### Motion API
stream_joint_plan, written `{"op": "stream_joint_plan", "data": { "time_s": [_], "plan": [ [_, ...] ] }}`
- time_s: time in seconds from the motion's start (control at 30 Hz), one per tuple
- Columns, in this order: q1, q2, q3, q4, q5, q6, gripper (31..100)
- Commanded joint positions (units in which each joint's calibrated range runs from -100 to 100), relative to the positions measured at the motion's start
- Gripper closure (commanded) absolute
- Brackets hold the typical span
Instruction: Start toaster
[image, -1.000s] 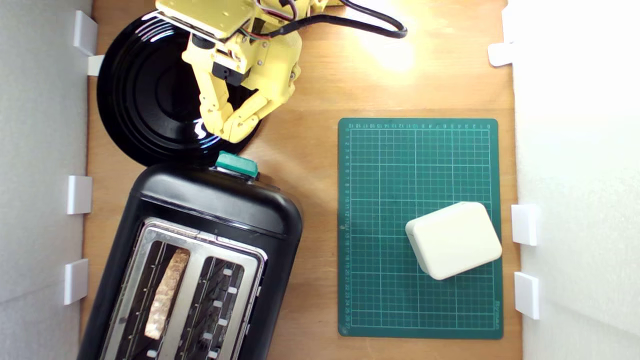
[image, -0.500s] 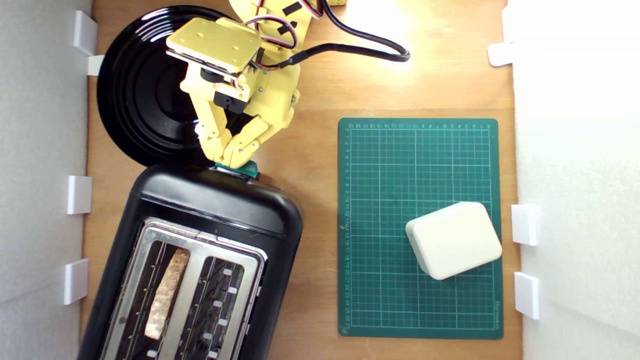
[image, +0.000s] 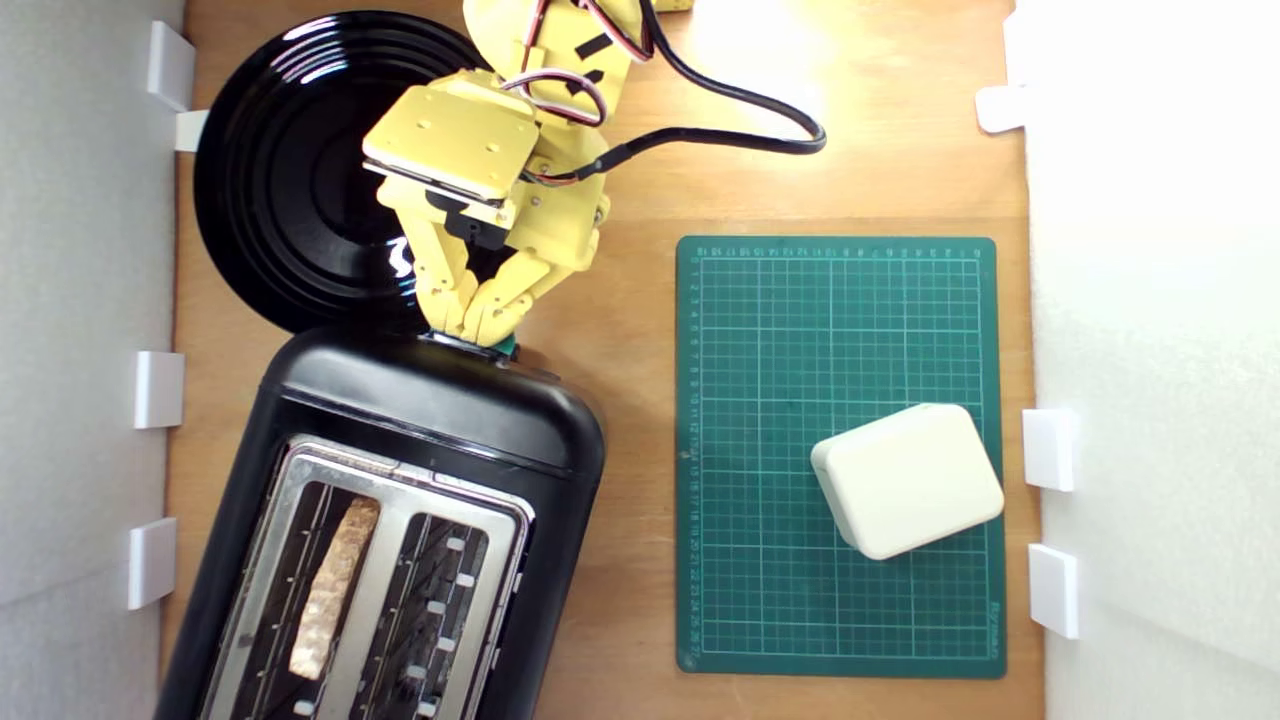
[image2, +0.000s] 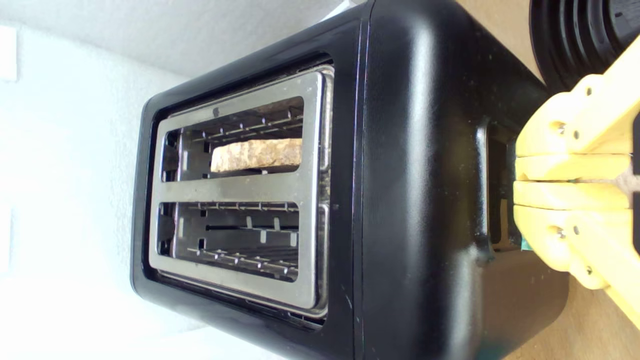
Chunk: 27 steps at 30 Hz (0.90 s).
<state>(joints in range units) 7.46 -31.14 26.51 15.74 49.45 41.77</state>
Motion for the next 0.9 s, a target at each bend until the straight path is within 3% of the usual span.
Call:
{"op": "stream_joint_plan", "data": {
  "time_s": [0.0, 0.67, 0.87],
  "plan": [
    [-0.4, 0.7, -2.8, -1.1, -1.8, 0.2, 98.9],
    [-0.2, 4.3, 7.3, -1.1, -2.3, 0.0, 98.9],
    [0.4, 4.4, 13.5, -1.1, -8.8, 0.0, 98.9]
  ]
}}
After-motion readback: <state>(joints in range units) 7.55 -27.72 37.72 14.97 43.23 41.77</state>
